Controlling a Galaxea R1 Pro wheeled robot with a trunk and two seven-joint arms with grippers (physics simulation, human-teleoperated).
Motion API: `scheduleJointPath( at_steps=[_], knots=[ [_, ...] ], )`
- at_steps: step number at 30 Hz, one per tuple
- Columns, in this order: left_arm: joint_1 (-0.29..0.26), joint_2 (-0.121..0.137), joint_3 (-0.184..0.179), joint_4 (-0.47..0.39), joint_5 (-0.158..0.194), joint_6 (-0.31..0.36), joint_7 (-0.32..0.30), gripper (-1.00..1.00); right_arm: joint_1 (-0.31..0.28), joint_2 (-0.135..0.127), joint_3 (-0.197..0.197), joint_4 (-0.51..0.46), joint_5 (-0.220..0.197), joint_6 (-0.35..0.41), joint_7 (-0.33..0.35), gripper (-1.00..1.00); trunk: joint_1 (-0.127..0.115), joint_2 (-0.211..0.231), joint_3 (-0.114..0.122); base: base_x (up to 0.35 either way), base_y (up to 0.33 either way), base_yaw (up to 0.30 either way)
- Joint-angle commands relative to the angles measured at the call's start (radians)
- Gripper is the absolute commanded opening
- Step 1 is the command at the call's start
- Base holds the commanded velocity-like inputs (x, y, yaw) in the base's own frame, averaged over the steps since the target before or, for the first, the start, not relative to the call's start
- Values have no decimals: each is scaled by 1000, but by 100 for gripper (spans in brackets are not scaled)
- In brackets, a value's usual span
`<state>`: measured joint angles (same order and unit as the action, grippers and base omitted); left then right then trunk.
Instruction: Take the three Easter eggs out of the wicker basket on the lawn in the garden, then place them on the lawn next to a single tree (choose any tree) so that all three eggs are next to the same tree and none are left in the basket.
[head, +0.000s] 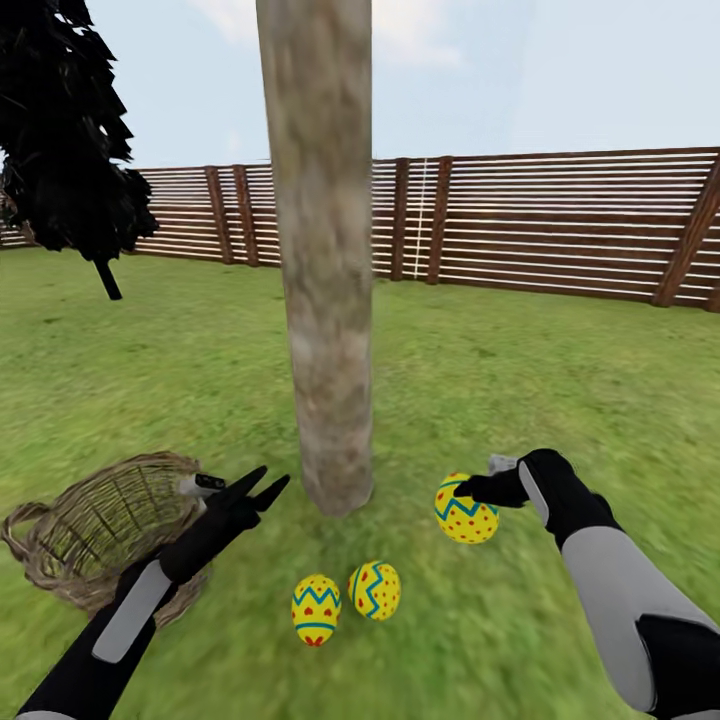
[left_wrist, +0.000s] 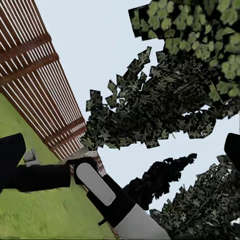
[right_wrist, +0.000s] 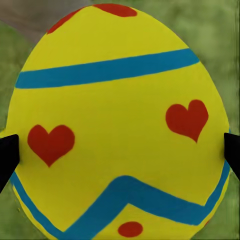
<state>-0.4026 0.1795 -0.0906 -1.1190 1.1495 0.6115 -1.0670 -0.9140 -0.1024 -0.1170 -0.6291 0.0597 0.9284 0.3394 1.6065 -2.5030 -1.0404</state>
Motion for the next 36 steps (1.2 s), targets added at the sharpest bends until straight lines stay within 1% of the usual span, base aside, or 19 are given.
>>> scheduleJointPath(
  at_steps=[1,3,5,6,11,12,13,15,16,18,19,30,31,34,36],
  knots=[
    [-1,-3,-19,1,9,8,1,100,0,3,-2,3,15,1,6,-100,0,0,-3,197,-289,75],
    [-1,-5,-28,4,9,8,1,100,0,5,2,28,24,-22,6,-100,0,0,-6,192,-238,75],
    [-1,-6,-30,6,10,8,0,100,0,6,11,63,27,-76,6,-100,0,0,-9,64,-74,75],
    [-1,-5,-31,7,11,7,0,100,0,7,13,74,27,-88,6,-100,0,0,-11,19,-22,75],
    [-1,-8,-32,7,14,7,0,100,2,8,20,96,28,-103,6,-100,0,0,-18,3,-3,75],
    [-1,-9,-32,7,15,7,1,100,4,16,24,104,29,-107,6,-100,0,0,-20,0,0,75],
    [-1,-9,-32,7,15,7,1,100,5,34,28,151,32,-160,4,-100,0,0,-22,0,0,75],
    [-1,-9,-32,7,16,7,2,100,6,39,29,189,32,-210,-23,-100,0,0,-25,0,0,75],
    [-1,-8,-32,7,16,7,2,100,6,40,29,198,31,-221,-44,-100,0,0,-26,0,0,75],
    [-1,-8,-32,7,17,7,2,100,6,44,29,205,28,-231,-75,-100,0,0,-30,0,0,75],
    [-1,-9,-32,7,18,7,2,100,6,47,28,206,28,-232,-79,-100,0,0,-31,0,0,75],
    [-1,-9,-32,5,16,7,2,100,6,49,28,212,31,-238,-83,-100,0,0,-49,0,0,74],
    [-1,-9,-32,5,16,7,2,100,6,49,28,218,32,-249,-84,-100,0,0,-50,0,0,74],
    [-1,-9,-32,5,16,7,2,100,6,49,28,256,32,-332,-86,-100,0,0,-55,0,0,44],
    [-1,-9,-32,5,16,7,2,100,6,49,28,275,33,-368,-86,-100,0,0,-58,0,0,7]
  ],
)
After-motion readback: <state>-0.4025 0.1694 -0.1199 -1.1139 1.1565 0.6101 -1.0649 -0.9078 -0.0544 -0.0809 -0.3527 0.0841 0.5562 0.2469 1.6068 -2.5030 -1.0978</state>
